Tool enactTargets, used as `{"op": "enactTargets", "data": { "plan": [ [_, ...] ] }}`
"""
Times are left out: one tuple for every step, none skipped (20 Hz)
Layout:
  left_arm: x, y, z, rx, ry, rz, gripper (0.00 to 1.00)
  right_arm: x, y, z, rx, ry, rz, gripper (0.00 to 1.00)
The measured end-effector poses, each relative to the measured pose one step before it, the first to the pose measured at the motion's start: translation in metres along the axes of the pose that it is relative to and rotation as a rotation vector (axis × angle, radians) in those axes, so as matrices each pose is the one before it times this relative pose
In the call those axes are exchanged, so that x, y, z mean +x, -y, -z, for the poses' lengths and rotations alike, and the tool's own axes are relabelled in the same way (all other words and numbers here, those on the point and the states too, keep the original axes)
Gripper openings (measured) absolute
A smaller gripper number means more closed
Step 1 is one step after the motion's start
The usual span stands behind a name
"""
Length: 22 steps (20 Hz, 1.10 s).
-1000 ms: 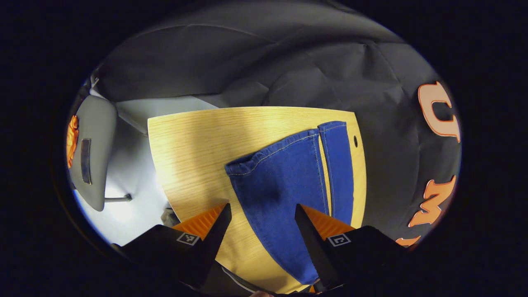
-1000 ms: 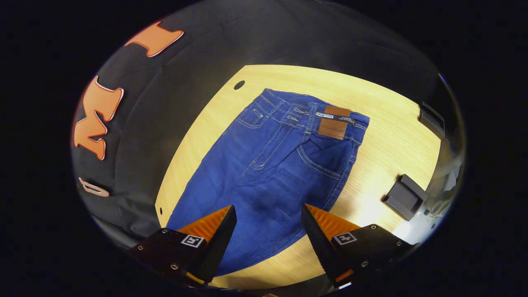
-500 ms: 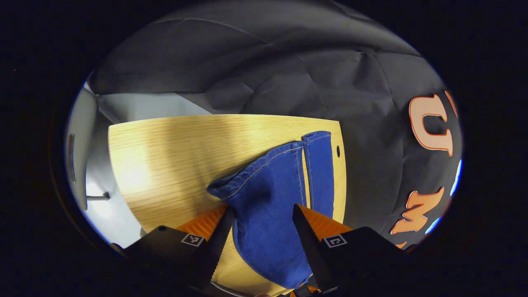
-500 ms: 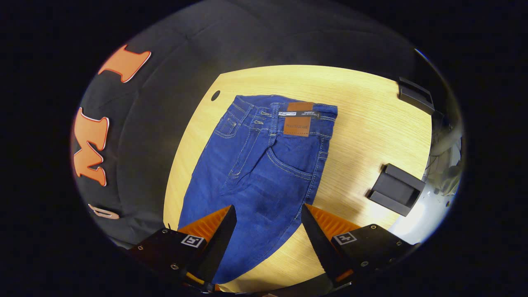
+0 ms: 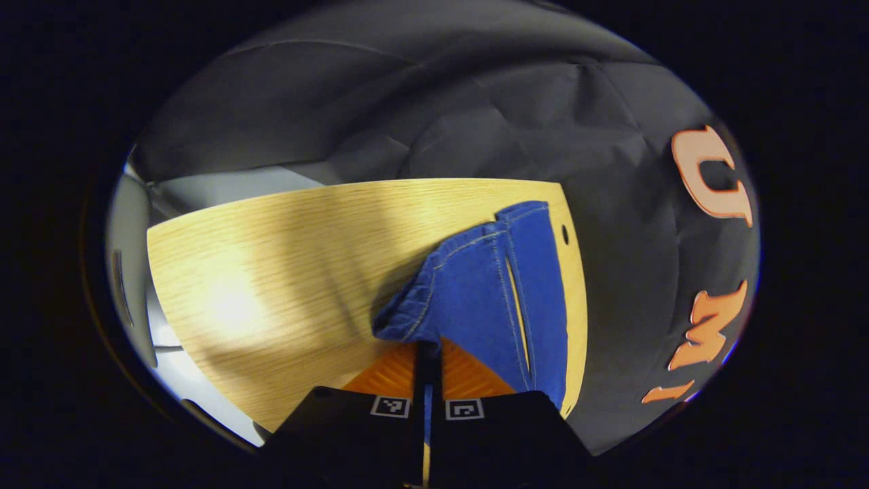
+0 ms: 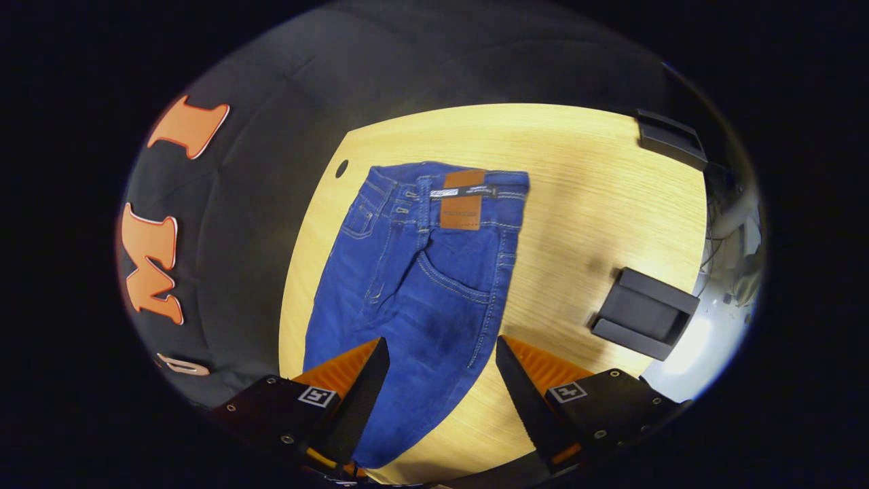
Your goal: Grasp the waist and the cuffs of the jeans and fold them to make the two legs overlap; first hold the waist and fold one-third of the jeans toward the cuffs, then hold the cuffs and fold the remaining one-third in the same direction to finish folding.
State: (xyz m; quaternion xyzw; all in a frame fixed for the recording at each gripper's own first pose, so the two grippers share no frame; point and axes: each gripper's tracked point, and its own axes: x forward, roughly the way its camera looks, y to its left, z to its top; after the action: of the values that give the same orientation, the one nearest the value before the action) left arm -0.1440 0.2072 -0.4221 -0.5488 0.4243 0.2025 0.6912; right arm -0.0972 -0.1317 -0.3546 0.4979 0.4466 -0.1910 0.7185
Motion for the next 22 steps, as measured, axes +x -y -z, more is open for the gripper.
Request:
{"op": "enactTargets", "data": {
  "plan": [
    [-0.00269, 0.00472, 0.00093, 0.03312, 0.00850, 0.00569, 0.05, -0.00101, 0.00439, -0.00445, 0.01290, 0.01382, 0.00184, 0.98],
    [-0.00224, 0.00492, -0.00185, 0.02380, 0.00872, 0.00904, 0.05, 0.00101, 0.00463, -0.00544, 0.00749, 0.00597, 0.00655, 0.98],
    [-0.00067, 0.00315, 0.00042, 0.01604, -0.00138, -0.00220, 0.05, 0.00260, 0.00203, -0.00639, 0.00988, 0.00931, -0.00142, 0.98],
    [0.00075, 0.00029, -0.00099, 0.00531, -0.00460, -0.00922, 0.05, 0.00336, -0.00008, -0.00715, 0.00645, 0.01010, -0.00327, 0.98],
    [-0.00189, -0.00121, 0.00092, -0.00156, -0.00062, -0.01029, 0.05, 0.00706, -0.00055, -0.00876, 0.00459, 0.01667, -0.00413, 0.97],
    [-0.00066, 0.00049, -0.00057, -0.00220, -0.00167, -0.00535, 0.05, 0.00657, 0.00007, -0.00670, 0.00480, 0.00460, 0.00384, 0.97],
    [-0.00235, -0.00048, 0.00009, -0.00120, 0.00303, -0.00767, 0.05, 0.00664, -0.00040, -0.00441, -0.00149, 0.00193, -0.00314, 0.97],
    [-0.00210, 0.00027, -0.00022, -0.00048, -0.00024, -0.00586, 0.05, 0.00659, 0.00232, -0.00579, -0.00658, 0.00572, 0.00954, 0.97],
    [-0.00334, -0.00004, -0.00219, 0.00359, 0.00480, -0.00621, 0.05, 0.00637, 0.00214, -0.00526, -0.00806, 0.00463, 0.00626, 0.97],
    [-0.00161, 0.00159, -0.00051, 0.00344, 0.00091, 0.00282, 0.05, 0.00323, -0.00352, -0.00588, 0.00930, 0.00743, -0.02044, 0.96],
    [-0.00217, 0.00134, -0.00001, 0.00082, 0.00260, -0.00210, 0.05, 0.00241, -0.00175, -0.00399, 0.02173, -0.00265, -0.01205, 0.92],
    [-0.00101, 0.00201, 0.00053, 0.00157, -0.00246, 0.00506, 0.05, 0.00404, -0.00293, 0.00051, 0.02154, -0.00908, -0.01154, 0.90],
    [0.00002, 0.00054, -0.00023, 0.00312, 0.00139, -0.00226, 0.05, 0.00446, -0.00183, 0.00210, 0.01099, -0.01628, -0.01601, 0.84],
    [-0.00037, 0.00166, 0.00021, 0.00158, -0.00030, 0.00164, 0.05, 0.00517, 0.00157, 0.00163, 0.00409, -0.01328, -0.00189, 0.81],
    [-0.00197, 0.00181, -0.00081, 0.00148, 0.00367, -0.00108, 0.05, 0.00290, 0.00320, -0.00089, 0.01094, -0.00632, 0.00758, 0.60],
    [-0.00056, 0.00195, 0.00026, 0.00405, -0.00063, 0.00286, 0.05, 0.00159, 0.00361, 0.00088, 0.01873, -0.00635, 0.01059, 0.53],
    [-0.00103, 0.00034, -0.00022, 0.00566, 0.00384, -0.00120, 0.04, 0.00227, 0.00371, -0.00122, 0.02837, 0.00490, 0.01816, 0.43],
    [-0.00055, 0.00177, 0.00028, 0.00263, -0.00198, 0.00232, 0.05, -0.00234, -0.00188, -0.00057, 0.02875, 0.00175, 0.00307, 0.33],
    [-0.00029, 0.00132, 0.00122, 0.00119, 0.00507, -0.00159, 0.05, -0.00100, -0.00428, 0.00301, -0.00726, -0.00898, -0.02142, 0.19],
    [-0.00144, 0.00097, -0.00112, -0.00385, -0.00175, 0.00311, 0.05, 0.00217, 0.00006, 0.00084, -0.00933, -0.00387, -0.01127, 0.19],
    [-0.00247, -0.00145, -0.00035, -0.00313, 0.00360, -0.00438, 0.04, -0.00482, -0.00280, -0.00043, 0.00829, -0.00123, -0.01719, 0.12],
    [-0.00232, -0.00009, -0.00257, -0.00770, 0.00238, -0.00045, 0.05, -0.00565, -0.00337, 0.00157, 0.01536, -0.01642, -0.01742, 0.12]
  ]
}}
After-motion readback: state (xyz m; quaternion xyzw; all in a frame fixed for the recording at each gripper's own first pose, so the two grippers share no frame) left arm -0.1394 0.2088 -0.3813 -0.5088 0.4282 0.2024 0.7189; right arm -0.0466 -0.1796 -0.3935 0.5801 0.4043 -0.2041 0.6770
